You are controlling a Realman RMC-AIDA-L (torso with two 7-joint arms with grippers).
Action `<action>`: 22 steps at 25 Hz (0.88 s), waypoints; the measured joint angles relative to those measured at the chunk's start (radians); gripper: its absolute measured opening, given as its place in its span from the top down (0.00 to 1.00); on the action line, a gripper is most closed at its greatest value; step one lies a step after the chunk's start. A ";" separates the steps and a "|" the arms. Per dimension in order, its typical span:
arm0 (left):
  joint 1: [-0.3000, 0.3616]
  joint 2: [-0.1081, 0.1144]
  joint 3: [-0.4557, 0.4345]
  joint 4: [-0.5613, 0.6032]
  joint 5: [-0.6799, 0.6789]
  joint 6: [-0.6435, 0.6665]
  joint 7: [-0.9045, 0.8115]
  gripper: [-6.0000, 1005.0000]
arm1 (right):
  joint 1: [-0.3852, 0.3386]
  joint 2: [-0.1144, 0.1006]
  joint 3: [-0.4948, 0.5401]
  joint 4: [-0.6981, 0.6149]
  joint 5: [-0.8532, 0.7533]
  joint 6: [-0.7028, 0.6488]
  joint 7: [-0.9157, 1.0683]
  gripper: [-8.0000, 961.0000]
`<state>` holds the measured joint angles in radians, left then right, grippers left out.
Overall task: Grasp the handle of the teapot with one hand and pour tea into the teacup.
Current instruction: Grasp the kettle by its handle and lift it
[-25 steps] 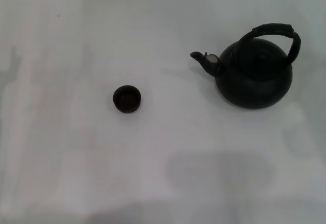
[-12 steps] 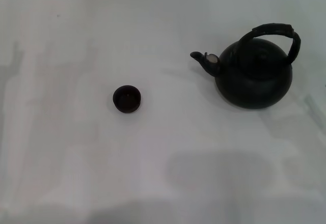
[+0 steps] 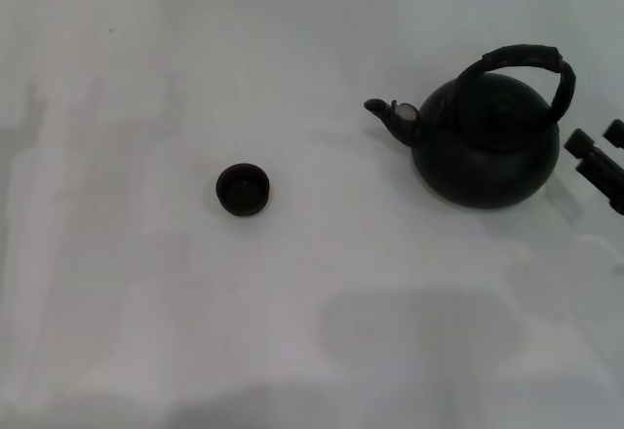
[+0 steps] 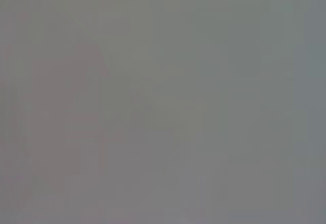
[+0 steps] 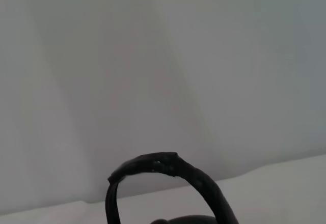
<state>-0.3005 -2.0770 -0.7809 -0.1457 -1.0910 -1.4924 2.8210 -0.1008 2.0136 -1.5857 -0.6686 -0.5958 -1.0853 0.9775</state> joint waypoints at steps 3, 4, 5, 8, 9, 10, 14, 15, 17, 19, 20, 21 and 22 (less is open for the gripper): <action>0.004 0.000 0.000 0.000 -0.002 0.000 0.000 0.13 | 0.056 0.001 0.000 0.046 0.002 0.010 0.000 0.26; 0.005 0.000 0.001 0.000 -0.002 0.000 0.000 0.13 | 0.077 0.001 0.000 0.061 0.004 0.013 0.000 0.26; 0.006 0.000 0.001 0.000 -0.001 0.000 0.000 0.13 | 0.094 0.000 0.000 0.074 0.005 0.016 0.000 0.26; 0.008 0.000 0.002 0.000 0.000 0.000 0.000 0.13 | 0.137 0.001 0.000 0.093 0.006 0.044 0.000 0.26; 0.009 0.000 0.002 0.000 0.000 -0.001 0.000 0.13 | 0.145 0.001 0.001 0.095 0.006 0.055 -0.001 0.26; 0.010 0.000 0.002 0.000 0.000 -0.003 0.000 0.13 | 0.151 0.001 0.001 0.096 0.007 0.066 -0.002 0.26; 0.013 0.000 0.001 0.000 0.000 -0.008 0.000 0.13 | 0.160 0.000 0.009 0.096 0.012 0.076 -0.014 0.26; 0.014 0.000 0.000 0.000 -0.001 -0.008 0.000 0.13 | 0.164 0.000 0.010 0.096 0.013 0.076 -0.015 0.26; 0.015 0.000 -0.001 0.000 -0.001 -0.008 0.000 0.13 | 0.174 0.000 0.010 0.096 0.013 0.078 -0.015 0.26; 0.015 0.000 -0.002 0.000 -0.001 -0.008 0.000 0.13 | 0.183 0.000 0.010 0.097 0.013 0.084 -0.015 0.26; 0.015 0.000 -0.002 0.000 -0.001 -0.007 0.000 0.13 | 0.185 0.000 0.010 0.097 0.013 0.087 -0.015 0.26; 0.015 0.000 -0.002 0.000 -0.001 -0.007 0.000 0.12 | 0.188 0.000 0.010 0.098 0.013 0.089 -0.015 0.26; 0.015 0.000 -0.003 0.000 -0.001 -0.007 0.000 0.12 | 0.191 0.000 0.010 0.098 0.013 0.091 -0.015 0.26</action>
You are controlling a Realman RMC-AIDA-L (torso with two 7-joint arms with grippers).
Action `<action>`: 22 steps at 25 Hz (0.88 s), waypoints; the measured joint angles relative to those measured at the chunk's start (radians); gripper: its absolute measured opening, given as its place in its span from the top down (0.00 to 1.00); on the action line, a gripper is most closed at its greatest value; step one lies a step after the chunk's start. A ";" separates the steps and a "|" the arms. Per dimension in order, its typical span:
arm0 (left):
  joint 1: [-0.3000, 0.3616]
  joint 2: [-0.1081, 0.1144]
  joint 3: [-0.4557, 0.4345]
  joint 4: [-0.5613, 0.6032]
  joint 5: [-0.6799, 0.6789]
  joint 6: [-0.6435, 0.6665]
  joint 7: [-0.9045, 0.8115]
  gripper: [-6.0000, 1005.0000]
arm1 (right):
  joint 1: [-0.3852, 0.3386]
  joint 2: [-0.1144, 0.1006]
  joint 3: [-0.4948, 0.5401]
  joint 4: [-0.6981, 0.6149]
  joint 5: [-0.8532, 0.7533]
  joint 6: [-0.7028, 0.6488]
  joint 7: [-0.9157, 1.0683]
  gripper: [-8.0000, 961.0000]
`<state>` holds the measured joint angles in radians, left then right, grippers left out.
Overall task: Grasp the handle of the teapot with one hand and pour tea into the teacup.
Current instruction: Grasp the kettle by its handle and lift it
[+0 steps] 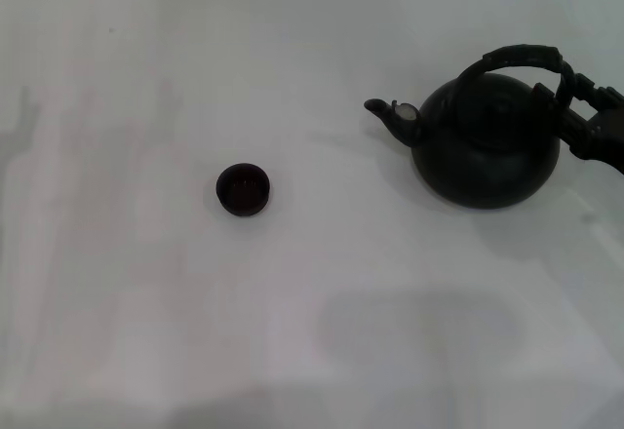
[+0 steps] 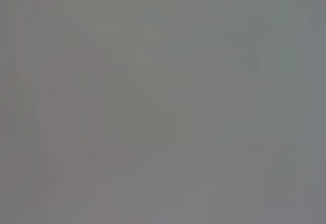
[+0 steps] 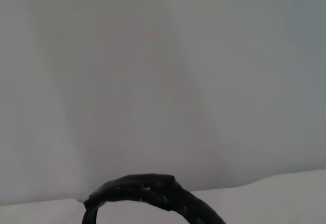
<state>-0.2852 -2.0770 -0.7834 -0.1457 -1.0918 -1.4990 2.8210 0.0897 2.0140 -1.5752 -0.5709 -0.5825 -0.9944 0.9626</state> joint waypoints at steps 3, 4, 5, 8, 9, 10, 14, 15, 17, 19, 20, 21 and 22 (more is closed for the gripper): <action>0.000 0.000 0.000 0.000 0.000 0.001 0.000 0.12 | 0.006 0.000 0.000 0.000 0.000 0.004 0.000 0.26; 0.000 0.000 0.000 0.000 -0.001 0.002 0.000 0.12 | 0.007 0.000 0.000 0.000 0.000 0.006 0.001 0.26; 0.000 0.000 -0.001 0.000 -0.001 0.002 0.000 0.12 | 0.008 0.000 0.000 0.000 0.000 0.009 0.001 0.28; 0.000 0.000 -0.001 0.002 -0.003 0.004 0.000 0.12 | 0.009 0.000 -0.001 0.000 -0.001 0.012 0.002 0.32; 0.000 0.000 -0.001 0.002 -0.003 0.004 0.000 0.12 | 0.009 0.000 -0.001 0.000 -0.001 0.012 0.002 0.33; 0.000 0.000 -0.001 0.005 -0.003 0.004 0.000 0.12 | 0.010 0.000 -0.001 0.000 -0.001 0.012 0.004 0.35; -0.002 0.000 -0.001 0.011 -0.003 0.004 0.000 0.12 | 0.010 -0.001 -0.001 0.000 -0.001 0.012 0.010 0.40; -0.002 0.000 0.000 0.012 -0.003 0.004 0.000 0.12 | 0.011 -0.001 0.000 0.000 -0.001 0.012 0.010 0.42; -0.005 0.000 0.000 0.017 -0.003 0.004 0.000 0.12 | 0.016 -0.001 -0.002 0.000 0.000 0.013 0.010 0.44; -0.008 0.000 0.000 0.022 -0.004 0.005 0.000 0.13 | 0.022 0.000 -0.005 0.000 0.000 0.015 0.010 0.46; -0.008 0.000 0.000 0.023 -0.004 0.005 0.000 0.13 | 0.024 0.000 -0.006 0.000 0.000 0.017 0.010 0.47; -0.008 0.000 0.000 0.023 -0.004 0.005 0.000 0.13 | 0.025 0.000 -0.007 0.000 0.000 0.019 0.011 0.47; -0.008 0.000 0.000 0.023 -0.004 0.005 0.000 0.13 | 0.026 0.000 -0.007 0.001 0.000 0.021 0.011 0.47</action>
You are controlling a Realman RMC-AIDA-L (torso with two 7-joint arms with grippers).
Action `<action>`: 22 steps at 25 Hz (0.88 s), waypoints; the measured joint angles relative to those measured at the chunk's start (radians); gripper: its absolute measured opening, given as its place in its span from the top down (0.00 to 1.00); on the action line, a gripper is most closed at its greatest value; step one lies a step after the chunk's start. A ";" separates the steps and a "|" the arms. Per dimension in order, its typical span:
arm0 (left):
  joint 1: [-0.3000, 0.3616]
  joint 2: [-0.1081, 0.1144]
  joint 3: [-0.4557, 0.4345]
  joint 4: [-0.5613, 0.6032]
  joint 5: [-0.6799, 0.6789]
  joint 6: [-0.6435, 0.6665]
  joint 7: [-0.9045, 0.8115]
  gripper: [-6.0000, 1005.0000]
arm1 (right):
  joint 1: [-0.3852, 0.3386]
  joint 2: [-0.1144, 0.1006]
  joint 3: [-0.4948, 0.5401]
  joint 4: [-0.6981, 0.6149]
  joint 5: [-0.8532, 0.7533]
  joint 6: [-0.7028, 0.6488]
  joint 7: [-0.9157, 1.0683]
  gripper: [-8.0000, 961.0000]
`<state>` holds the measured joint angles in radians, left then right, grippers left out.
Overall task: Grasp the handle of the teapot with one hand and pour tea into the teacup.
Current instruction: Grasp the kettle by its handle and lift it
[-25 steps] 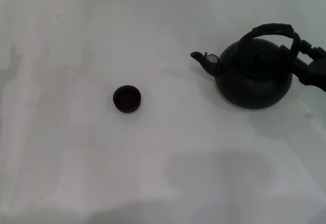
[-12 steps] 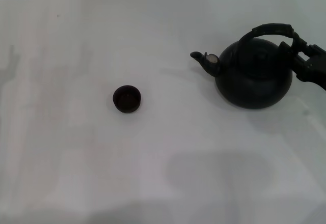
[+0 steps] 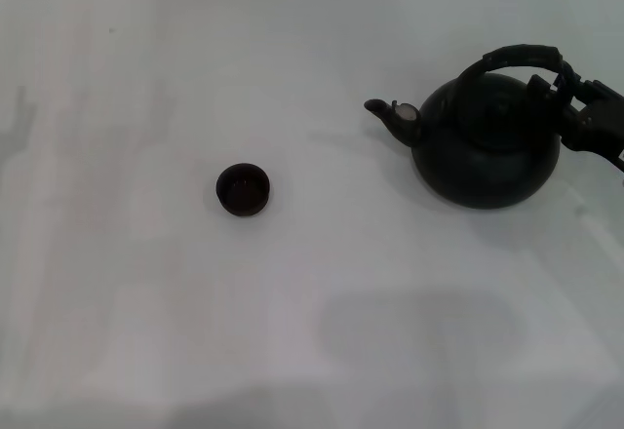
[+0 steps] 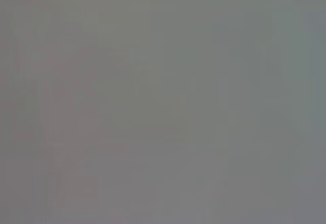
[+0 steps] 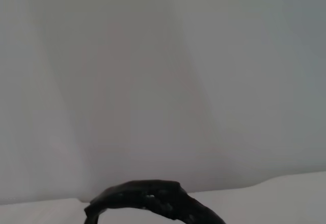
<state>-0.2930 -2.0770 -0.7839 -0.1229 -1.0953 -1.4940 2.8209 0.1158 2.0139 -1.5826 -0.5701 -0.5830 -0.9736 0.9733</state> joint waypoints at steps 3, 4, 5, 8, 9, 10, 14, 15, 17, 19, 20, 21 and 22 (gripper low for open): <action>0.000 0.000 0.000 0.000 0.000 0.000 0.000 0.13 | 0.001 0.000 0.000 0.000 0.000 0.006 0.000 0.47; 0.000 0.000 0.000 0.000 0.000 0.000 0.000 0.13 | 0.001 0.000 0.000 0.001 0.000 0.006 0.000 0.47; 0.000 0.000 0.000 0.001 0.000 0.000 0.000 0.13 | 0.001 0.000 0.000 0.001 0.000 0.007 0.000 0.47; -0.001 0.000 0.000 0.002 0.000 -0.001 0.000 0.13 | -0.002 0.000 -0.001 0.001 0.000 0.007 0.001 0.47; -0.001 0.000 0.000 0.002 0.000 -0.001 0.000 0.13 | -0.003 0.000 -0.002 0.001 0.000 0.007 0.001 0.47; -0.001 0.001 0.000 0.002 0.000 -0.001 0.000 0.13 | -0.004 0.000 -0.002 0.001 0.000 0.007 0.001 0.47; -0.003 0.002 0.000 0.003 0.000 0.000 0.000 0.12 | -0.006 0.002 -0.002 0.001 0.000 0.007 0.001 0.50; -0.003 0.002 0.000 0.003 0.000 0.000 0.000 0.12 | -0.006 0.002 -0.002 0.001 -0.001 0.007 0.001 0.52; -0.003 0.003 0.000 0.003 0.000 0.000 0.000 0.12 | -0.002 0.002 -0.003 0.001 -0.005 0.007 0.001 0.55; -0.003 0.003 0.000 0.004 0.000 0.000 0.000 0.12 | 0.001 0.002 -0.011 0.001 -0.007 0.007 0.000 0.58; -0.003 0.003 0.000 0.005 0.000 0.000 0.000 0.12 | 0.001 0.001 -0.014 0.001 -0.007 0.006 0.000 0.60; -0.003 0.003 0.000 0.008 0.000 -0.001 0.000 0.12 | 0.002 0.001 -0.017 0.001 -0.008 0.005 -0.002 0.61; -0.004 0.003 0.000 0.011 0.000 -0.002 0.000 0.12 | 0.002 0.001 -0.018 0.001 -0.008 0.005 -0.003 0.63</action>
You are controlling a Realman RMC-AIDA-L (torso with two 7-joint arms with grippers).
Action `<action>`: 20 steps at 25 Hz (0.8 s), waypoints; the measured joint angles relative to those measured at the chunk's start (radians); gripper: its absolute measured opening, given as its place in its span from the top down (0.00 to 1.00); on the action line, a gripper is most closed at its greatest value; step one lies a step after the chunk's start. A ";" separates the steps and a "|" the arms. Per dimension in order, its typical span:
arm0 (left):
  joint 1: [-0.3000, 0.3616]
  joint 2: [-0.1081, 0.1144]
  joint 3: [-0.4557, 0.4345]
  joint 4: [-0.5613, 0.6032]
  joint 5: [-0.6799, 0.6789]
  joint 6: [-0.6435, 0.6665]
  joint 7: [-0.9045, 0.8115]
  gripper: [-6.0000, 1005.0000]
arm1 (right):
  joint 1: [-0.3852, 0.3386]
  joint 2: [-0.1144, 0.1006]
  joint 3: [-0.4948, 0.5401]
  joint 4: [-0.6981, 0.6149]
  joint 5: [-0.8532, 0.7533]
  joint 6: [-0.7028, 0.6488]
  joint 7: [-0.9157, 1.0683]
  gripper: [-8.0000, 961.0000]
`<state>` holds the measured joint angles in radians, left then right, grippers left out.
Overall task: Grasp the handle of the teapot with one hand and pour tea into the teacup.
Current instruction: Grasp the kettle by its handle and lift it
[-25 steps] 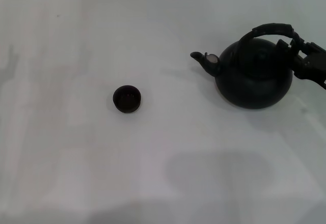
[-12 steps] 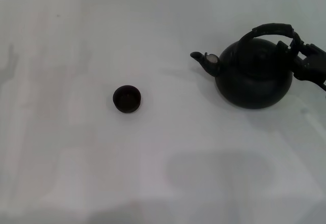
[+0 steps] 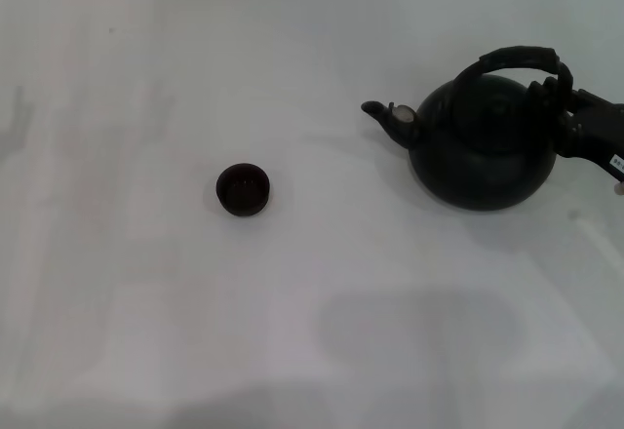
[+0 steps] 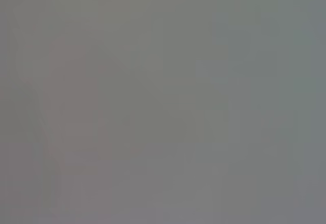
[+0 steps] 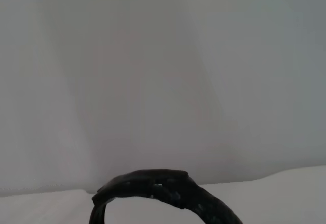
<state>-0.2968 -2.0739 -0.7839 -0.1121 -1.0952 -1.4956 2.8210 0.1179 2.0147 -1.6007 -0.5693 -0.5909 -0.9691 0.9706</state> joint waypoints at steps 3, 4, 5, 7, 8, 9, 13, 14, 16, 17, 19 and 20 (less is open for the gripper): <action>-0.001 0.000 0.000 0.003 0.000 -0.002 0.000 0.13 | 0.002 -0.001 -0.001 -0.001 -0.001 0.001 0.001 0.70; -0.001 0.000 0.000 0.003 0.000 -0.002 0.000 0.13 | 0.002 -0.001 -0.001 -0.001 -0.001 0.001 0.002 0.73; -0.001 0.000 0.000 0.003 0.000 -0.002 0.000 0.13 | 0.003 -0.001 -0.001 -0.001 -0.001 0.001 0.003 0.75; -0.001 0.000 0.000 0.003 0.000 0.000 0.000 0.13 | 0.003 -0.001 -0.001 -0.001 0.000 0.001 0.003 0.77; -0.001 0.000 0.000 0.003 0.000 0.000 0.000 0.13 | 0.004 -0.001 -0.001 -0.002 0.002 0.001 0.003 0.77; -0.001 0.000 0.000 0.003 0.000 0.000 0.000 0.13 | 0.006 -0.001 0.000 -0.002 0.003 0.001 0.004 0.77; -0.001 0.000 0.000 0.003 -0.001 -0.001 0.000 0.13 | 0.015 0.000 0.006 -0.002 0.006 0.002 0.022 0.77; -0.001 0.000 0.000 0.003 -0.001 -0.002 0.000 0.13 | 0.016 0.000 0.007 -0.003 0.006 0.003 0.027 0.77; 0.000 0.000 0.000 0.003 -0.001 -0.004 0.000 0.13 | 0.018 0.000 0.008 -0.010 0.006 0.003 0.036 0.77; 0.001 -0.001 0.000 0.003 -0.002 -0.005 0.000 0.13 | 0.020 -0.001 0.009 -0.012 0.007 0.004 0.044 0.77; 0.002 -0.001 -0.001 0.003 -0.002 -0.006 0.000 0.13 | 0.027 -0.004 0.010 -0.014 0.007 0.004 0.064 0.78; 0.002 -0.001 -0.001 0.003 -0.002 -0.006 0.000 0.13 | 0.031 -0.005 0.011 -0.015 0.007 0.004 0.072 0.78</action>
<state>-0.2947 -2.0753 -0.7852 -0.1088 -1.0969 -1.5013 2.8210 0.1491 2.0099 -1.5900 -0.5838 -0.5837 -0.9654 1.0430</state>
